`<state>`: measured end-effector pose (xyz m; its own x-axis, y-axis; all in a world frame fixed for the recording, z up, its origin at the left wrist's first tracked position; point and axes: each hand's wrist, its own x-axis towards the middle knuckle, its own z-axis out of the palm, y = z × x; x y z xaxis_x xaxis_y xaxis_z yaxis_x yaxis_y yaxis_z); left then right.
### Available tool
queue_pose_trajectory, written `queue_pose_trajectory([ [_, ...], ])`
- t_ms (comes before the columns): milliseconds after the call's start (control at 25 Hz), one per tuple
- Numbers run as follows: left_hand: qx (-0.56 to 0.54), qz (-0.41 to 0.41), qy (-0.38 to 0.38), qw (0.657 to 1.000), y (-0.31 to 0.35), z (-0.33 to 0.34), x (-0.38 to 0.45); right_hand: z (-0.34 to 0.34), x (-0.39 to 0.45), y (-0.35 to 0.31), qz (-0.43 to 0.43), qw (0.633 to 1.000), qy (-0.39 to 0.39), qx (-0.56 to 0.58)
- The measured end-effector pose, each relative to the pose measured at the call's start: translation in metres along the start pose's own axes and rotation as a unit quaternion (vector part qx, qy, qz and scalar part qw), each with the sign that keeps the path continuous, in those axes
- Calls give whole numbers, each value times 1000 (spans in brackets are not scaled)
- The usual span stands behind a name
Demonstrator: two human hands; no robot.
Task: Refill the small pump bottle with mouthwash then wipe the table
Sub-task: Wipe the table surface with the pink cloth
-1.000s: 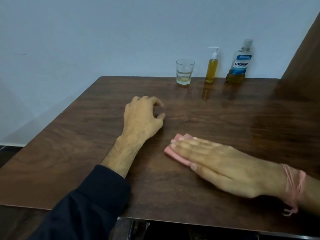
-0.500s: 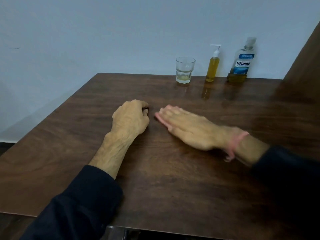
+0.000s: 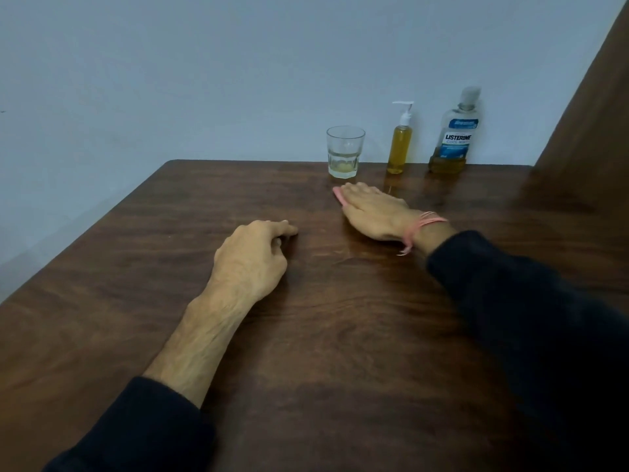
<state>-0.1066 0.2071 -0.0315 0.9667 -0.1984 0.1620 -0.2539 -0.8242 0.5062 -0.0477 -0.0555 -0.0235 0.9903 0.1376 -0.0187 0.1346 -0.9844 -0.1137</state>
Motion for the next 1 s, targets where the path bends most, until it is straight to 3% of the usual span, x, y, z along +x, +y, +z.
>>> queue_pose_trajectory([
  [200, -33, -5, -1, 999, -3, -1, -1, 2, 8, 13, -18, 998, -46, 29],
  [400, -41, 1, -5, 999, -3, -2, -3, -2, -53, 136, 126, 992, -24, 11],
  [560, -37, 4, -18, 999, -1, -3, -3, -5, -111, 223, 261, 965, -17, 25],
  [720, -30, -1, -24, 999, 3, -8, -1, -8, -88, 179, 274, 962, 11, 5],
  [1000, -28, -5, -30, 999, 5, -10, 0, 2, -40, 31, 82, 996, -36, 14],
])
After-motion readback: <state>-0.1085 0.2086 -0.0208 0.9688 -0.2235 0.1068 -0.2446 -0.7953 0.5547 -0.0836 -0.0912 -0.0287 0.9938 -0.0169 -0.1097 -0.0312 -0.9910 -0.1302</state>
